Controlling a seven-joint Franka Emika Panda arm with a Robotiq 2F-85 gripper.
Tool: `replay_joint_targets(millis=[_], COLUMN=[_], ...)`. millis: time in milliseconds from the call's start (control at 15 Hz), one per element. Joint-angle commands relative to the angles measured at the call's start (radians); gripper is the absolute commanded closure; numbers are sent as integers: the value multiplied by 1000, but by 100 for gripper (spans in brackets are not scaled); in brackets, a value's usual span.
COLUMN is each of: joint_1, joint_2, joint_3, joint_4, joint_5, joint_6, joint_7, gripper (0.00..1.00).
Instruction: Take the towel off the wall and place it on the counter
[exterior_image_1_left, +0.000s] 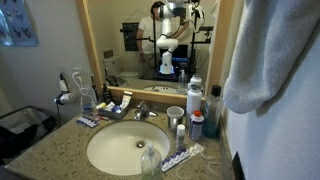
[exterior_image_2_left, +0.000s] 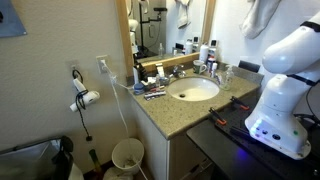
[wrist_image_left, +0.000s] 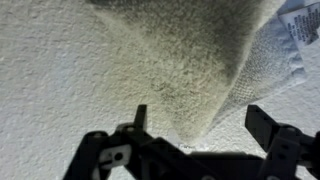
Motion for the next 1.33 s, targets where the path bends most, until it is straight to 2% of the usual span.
replay_joint_targets(millis=[0,267,333,400,467,1000,1133,1267], joint_1=[44,50,51,51,52,64,68,75], joint_2=[45,80,83,89,94,105,103,101], joint_3=[-65,-120,-126,-133,-135,-128,-123,-119], joint_4=[33,50,51,54,57,65,70,88], joint_5=[-19,-8,-7,-8,-10,-4,-5,1], joint_6=[-24,-17,-22,-22,-26,-44,-57,-76], joint_7=[29,37,48,56,61,79,94,117], gripper=[0,0,25,28,35,96,100,98])
